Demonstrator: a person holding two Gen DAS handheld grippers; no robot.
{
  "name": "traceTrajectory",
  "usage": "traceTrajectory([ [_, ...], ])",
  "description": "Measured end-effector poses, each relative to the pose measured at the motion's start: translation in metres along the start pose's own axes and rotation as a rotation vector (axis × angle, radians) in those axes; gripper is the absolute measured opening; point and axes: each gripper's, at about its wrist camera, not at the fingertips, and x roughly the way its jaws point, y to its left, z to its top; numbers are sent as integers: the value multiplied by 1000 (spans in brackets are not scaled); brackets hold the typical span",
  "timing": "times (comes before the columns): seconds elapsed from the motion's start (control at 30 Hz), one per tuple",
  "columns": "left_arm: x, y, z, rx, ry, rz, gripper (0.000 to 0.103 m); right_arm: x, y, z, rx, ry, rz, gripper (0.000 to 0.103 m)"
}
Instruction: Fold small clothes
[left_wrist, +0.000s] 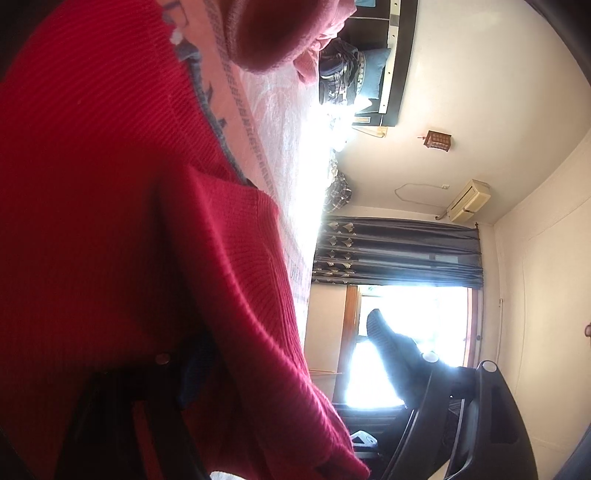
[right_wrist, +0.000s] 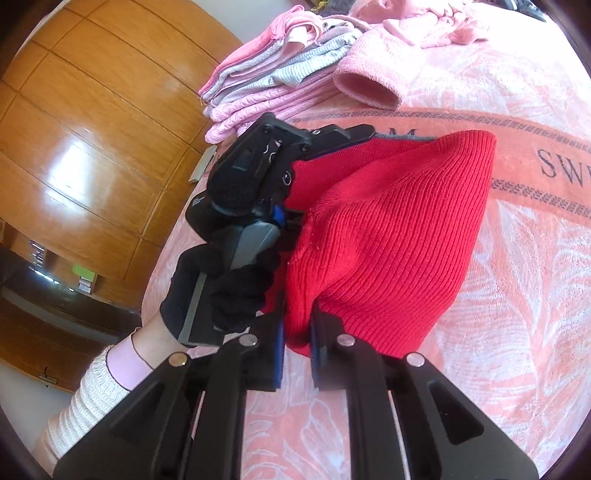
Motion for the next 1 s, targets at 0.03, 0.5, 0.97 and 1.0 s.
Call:
traceTrajectory([
  [0.03,3,-3,3,19,3,15,76,-1,0,0,-3,-1,3,9],
  [0.5,-25,-46,-6,269,-112,30,15,5,11,-4,-27,2,53,9],
  [0.97,-136,-67,5,369,-199,14,12,82,85,17,-103,50,126,9],
  [1.0,-145,-64,7,367,-207,17,12,89,90,19,-105,56,132,9],
])
